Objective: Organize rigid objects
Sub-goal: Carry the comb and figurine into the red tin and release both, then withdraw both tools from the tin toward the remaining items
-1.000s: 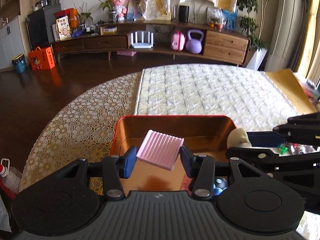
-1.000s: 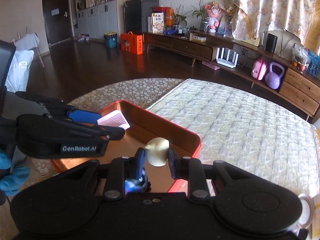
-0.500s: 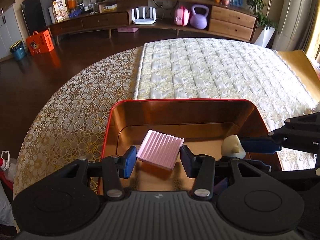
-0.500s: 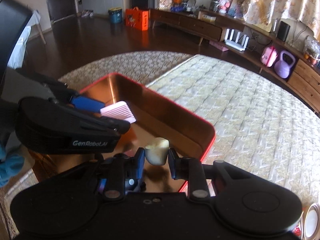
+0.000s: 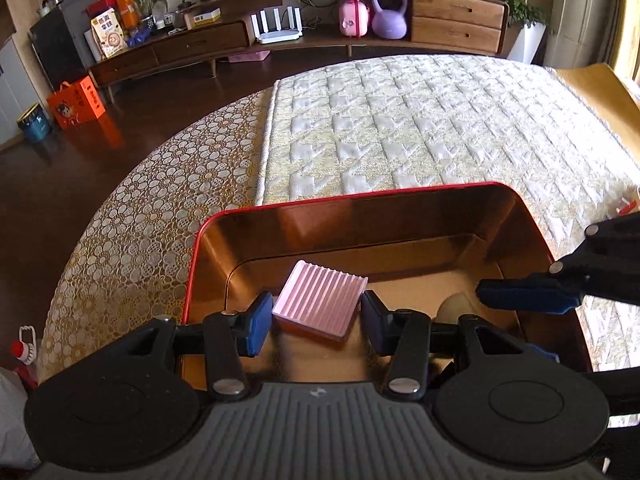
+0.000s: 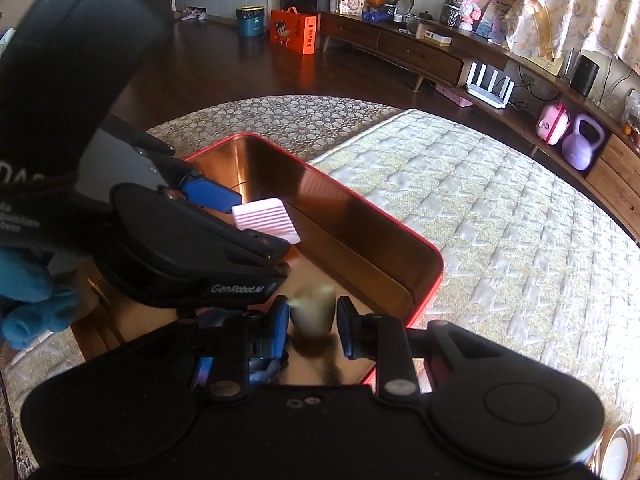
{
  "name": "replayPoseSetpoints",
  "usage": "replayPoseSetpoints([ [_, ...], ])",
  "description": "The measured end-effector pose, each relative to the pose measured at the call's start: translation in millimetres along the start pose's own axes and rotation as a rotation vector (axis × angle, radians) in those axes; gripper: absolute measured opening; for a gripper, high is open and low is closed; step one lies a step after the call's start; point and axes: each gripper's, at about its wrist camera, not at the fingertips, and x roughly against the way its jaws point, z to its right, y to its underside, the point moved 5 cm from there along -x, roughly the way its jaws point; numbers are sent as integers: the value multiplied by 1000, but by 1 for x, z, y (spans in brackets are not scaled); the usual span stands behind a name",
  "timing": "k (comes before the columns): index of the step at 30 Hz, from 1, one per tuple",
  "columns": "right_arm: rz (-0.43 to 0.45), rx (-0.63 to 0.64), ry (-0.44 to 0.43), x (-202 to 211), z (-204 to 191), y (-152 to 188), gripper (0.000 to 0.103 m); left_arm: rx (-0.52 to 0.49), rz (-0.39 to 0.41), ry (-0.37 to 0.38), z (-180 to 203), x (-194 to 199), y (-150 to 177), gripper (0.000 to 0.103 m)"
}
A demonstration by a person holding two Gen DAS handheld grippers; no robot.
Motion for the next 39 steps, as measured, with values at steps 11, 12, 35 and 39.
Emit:
replayPoseSetpoints([
  [11,50,-110,-50,34,7,11,28,70,63,18,-14,35,6,65],
  [12,60,-120,-57,39,7,12,28,74,72,20,-14,40,7,65],
  [35,183,-210,-56,133,-24,57,69,103,224,92,19,145,54,73],
  [39,205,-233,-49,146,-26,71,77,93,243,109,31,159,61,73],
])
